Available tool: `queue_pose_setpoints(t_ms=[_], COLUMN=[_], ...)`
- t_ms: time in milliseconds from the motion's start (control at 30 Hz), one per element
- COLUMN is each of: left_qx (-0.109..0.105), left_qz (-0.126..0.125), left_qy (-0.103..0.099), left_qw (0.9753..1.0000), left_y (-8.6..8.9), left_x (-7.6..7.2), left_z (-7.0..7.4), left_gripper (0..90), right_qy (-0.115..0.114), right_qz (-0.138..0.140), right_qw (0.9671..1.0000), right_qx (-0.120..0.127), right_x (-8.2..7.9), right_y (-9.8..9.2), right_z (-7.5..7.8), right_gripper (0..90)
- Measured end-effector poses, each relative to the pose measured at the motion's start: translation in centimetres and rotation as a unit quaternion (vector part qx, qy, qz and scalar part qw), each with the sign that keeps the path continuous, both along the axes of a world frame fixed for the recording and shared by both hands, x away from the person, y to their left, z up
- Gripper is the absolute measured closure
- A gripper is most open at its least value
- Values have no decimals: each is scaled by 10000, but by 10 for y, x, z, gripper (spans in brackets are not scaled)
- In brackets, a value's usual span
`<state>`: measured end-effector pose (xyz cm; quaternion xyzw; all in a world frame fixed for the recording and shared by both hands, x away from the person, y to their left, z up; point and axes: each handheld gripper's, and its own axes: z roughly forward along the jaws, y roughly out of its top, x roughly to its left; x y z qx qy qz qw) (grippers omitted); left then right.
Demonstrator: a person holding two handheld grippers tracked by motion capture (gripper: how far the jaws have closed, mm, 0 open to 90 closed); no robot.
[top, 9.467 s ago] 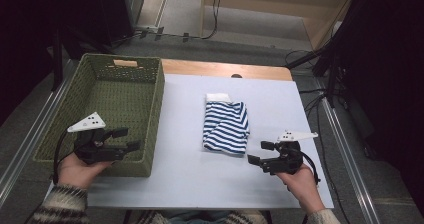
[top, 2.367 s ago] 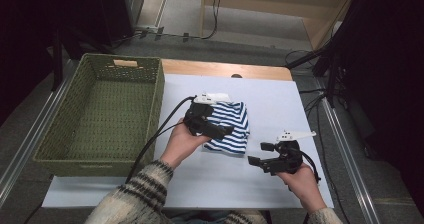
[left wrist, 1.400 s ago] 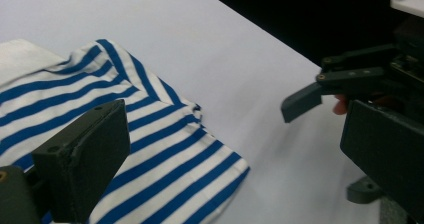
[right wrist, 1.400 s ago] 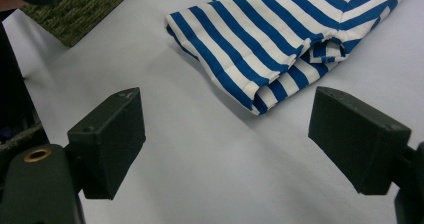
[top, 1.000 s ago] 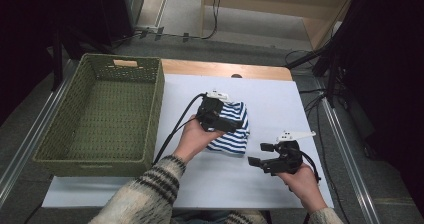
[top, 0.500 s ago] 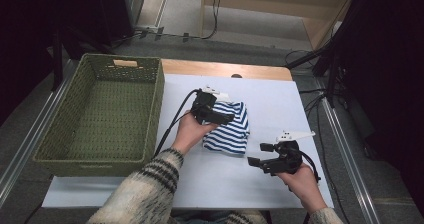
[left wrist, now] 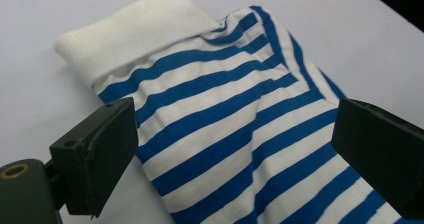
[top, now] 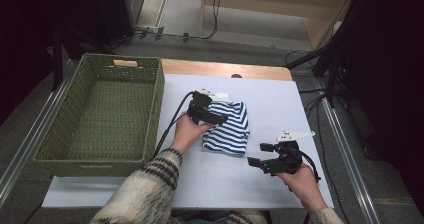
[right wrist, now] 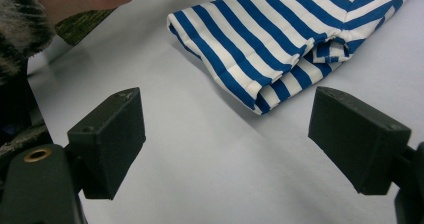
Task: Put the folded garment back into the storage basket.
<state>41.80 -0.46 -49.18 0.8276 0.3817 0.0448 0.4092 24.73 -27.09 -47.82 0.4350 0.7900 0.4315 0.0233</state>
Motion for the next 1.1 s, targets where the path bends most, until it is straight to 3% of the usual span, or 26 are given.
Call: queue_pose_setpoints(t_ms=[167,467,500,733,800,900,1100], left_qx=[46,224,298,299,412,453,538], left_qz=[113,27,16,34,94,104,297], left_qy=[109,166,71,-52,-244,-340,-546], left_qw=[9999,9996,9995,9995,9988,9983,9966], left_y=[5,-4,-7,-12,-14,-15,-15], left_x=[4,0,-3,-10,-15,-17,-21], left_z=[-9,-23,-23,-26,-28,-29,-30], left_gripper=[50,48,47,47,56,63,147], right_qy=[9,9,11,25,37,36,47], right_qz=[10,33,34,56,58,72,92], right_qw=[10000,10000,10000,10000,10000,9999,9999], right_qx=[-6,-21,-28,-50,-62,-88,-109], right_x=[0,0,1,1,1,1,1], right_y=[0,1,1,2,2,3,4], right_z=[0,-1,-1,-1,-1,-2,-2], right_gripper=[131,131,131,131,131,131,131])
